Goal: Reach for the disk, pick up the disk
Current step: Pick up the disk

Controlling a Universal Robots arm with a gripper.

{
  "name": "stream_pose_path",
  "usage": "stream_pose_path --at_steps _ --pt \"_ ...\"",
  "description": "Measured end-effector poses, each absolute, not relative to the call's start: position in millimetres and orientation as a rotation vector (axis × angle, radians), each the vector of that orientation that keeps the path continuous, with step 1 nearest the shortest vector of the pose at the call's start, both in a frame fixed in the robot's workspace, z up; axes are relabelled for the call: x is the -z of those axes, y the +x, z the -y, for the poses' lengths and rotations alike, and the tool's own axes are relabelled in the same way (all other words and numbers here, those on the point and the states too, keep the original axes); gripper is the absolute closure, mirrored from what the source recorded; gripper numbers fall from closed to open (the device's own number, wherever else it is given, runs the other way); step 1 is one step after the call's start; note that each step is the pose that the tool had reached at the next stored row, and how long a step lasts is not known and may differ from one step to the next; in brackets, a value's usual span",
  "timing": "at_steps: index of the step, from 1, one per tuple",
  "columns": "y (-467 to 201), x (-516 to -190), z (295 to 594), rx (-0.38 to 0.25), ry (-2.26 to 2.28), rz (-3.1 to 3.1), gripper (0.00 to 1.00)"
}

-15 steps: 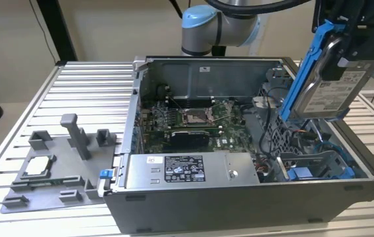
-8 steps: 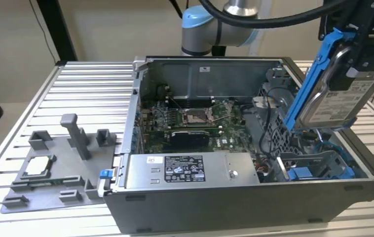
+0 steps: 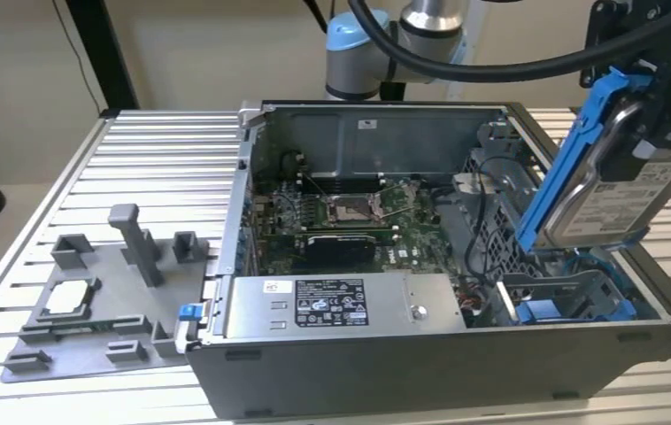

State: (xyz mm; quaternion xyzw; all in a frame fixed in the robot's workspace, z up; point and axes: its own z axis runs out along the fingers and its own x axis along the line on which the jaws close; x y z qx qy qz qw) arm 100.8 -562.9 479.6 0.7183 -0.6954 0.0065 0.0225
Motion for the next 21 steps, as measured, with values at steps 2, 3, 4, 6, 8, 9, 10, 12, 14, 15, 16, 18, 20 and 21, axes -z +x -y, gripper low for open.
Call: stream_pose_path --at_steps 2,3,4,6,8,9,10,12,14,15,16,18,20,21 --pt "101 -478 567 -0.020 2.225 2.154 1.00" --pt "101 -477 569 -0.020 2.225 2.154 1.00" --pt "101 -477 571 -0.020 2.225 2.154 1.00" --pt "101 -475 575 -0.020 2.225 2.154 1.00" --pt "101 -474 576 -0.020 2.225 2.154 1.00" --pt "101 -473 576 -0.020 2.225 2.154 1.00" --pt "101 -473 576 -0.020 2.225 2.154 1.00" --pt "101 -473 576 -0.020 2.225 2.154 1.00" --pt "102 -472 576 -0.020 2.225 2.154 1.00" --pt "102 -472 576 -0.020 2.225 2.154 1.00" --pt "103 -472 576 -0.020 2.225 2.154 1.00" --pt "103 -472 576 -0.020 2.225 2.154 1.00" --pt "103 -472 576 -0.020 2.225 2.154 1.00" --pt "103 -472 576 -0.020 2.225 2.154 1.00"
